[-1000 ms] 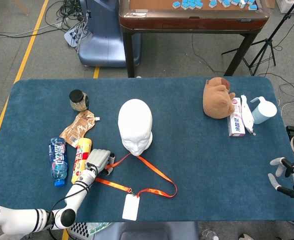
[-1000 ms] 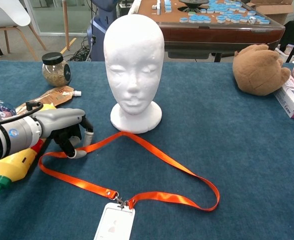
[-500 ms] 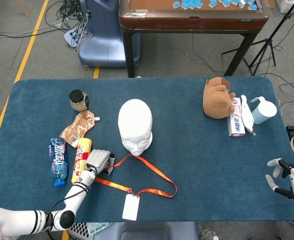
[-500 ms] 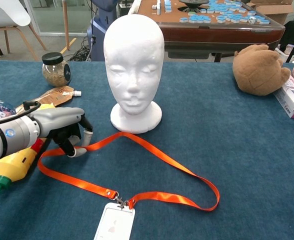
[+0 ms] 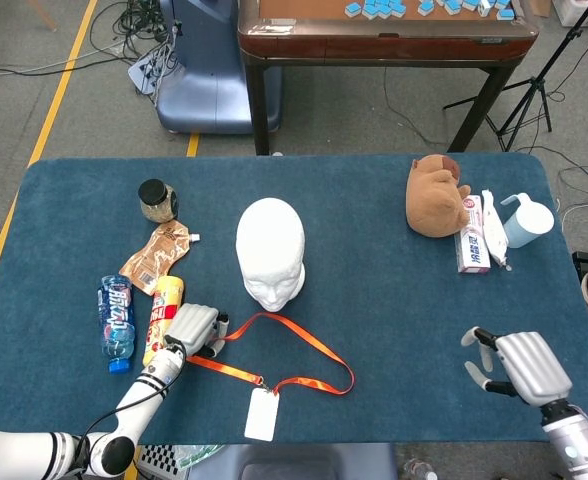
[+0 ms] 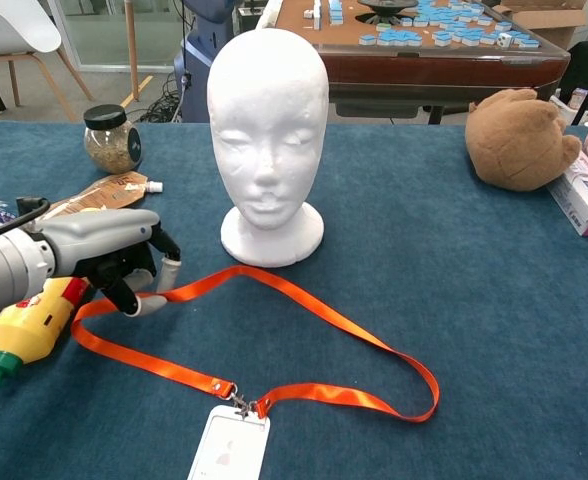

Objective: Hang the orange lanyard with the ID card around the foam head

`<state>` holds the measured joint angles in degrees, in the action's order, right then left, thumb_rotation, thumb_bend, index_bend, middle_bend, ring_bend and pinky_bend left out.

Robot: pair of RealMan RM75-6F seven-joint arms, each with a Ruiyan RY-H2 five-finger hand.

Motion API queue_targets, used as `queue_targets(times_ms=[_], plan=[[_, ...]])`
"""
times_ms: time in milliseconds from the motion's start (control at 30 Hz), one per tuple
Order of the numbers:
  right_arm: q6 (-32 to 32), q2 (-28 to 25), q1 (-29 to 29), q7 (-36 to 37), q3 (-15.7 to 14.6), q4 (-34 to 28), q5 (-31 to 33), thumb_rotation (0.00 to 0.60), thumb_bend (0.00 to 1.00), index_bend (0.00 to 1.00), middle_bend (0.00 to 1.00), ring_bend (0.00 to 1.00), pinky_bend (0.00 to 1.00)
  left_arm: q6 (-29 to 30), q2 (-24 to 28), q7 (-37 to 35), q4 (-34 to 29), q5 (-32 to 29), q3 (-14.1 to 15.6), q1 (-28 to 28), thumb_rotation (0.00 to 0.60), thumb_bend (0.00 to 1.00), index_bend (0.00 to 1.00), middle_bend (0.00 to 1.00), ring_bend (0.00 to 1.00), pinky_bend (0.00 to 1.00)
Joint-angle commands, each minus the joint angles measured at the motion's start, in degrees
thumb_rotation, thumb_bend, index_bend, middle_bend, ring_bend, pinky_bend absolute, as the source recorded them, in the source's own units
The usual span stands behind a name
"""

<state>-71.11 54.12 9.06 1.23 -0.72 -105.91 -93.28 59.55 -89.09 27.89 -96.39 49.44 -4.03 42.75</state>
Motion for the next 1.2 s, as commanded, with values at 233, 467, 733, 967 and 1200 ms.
queue_targets(times_ms=[233,467,733,967,1200], plan=[[19.66,2.06,12.67,-5.72,0.55,-5.41,2.21,0.438,0.79,0.27,0.90,1.00,0.99,0.37,0.67,-0.89,-0.94,1.75,0.74,-1.32,0.600,0.36,0.60,0.89,0.90,0.97],[28.73,7.80,18.79,-8.57,1.74,-4.05,8.81,0.351,0.85,0.22,0.98,1.00,1.00,0.36,0.82,-1.42,-1.12,2.61,0.96,-2.05,0.600,0.36,0.60,0.89,0.90,0.97],[33.74,14.57,23.24,-11.82,1.68,-1.29,15.09,0.350,0.85,0.22,0.99,1.00,1.00,0.19,0.96,-1.89,-1.36,3.52,1.21,-2.76,0.600,0.36,0.60,0.89,0.90,0.97],[35.69,18.63,26.12,-16.41,0.42,0.30,19.29,0.349,0.85,0.22,0.99,1.00,1.00,0.11,1.27,-2.15,-1.66,4.05,1.17,-3.21,0.600,0.36,0.60,0.89,0.90,0.97],[36.42,20.40,28.17,-19.58,-1.32,1.17,23.75,0.349,0.85,0.22,0.99,1.00,1.00,-0.20,1.77,-2.52,-1.77,4.34,1.32,-3.71,0.600,0.36,0.60,0.89,0.90,0.97]])
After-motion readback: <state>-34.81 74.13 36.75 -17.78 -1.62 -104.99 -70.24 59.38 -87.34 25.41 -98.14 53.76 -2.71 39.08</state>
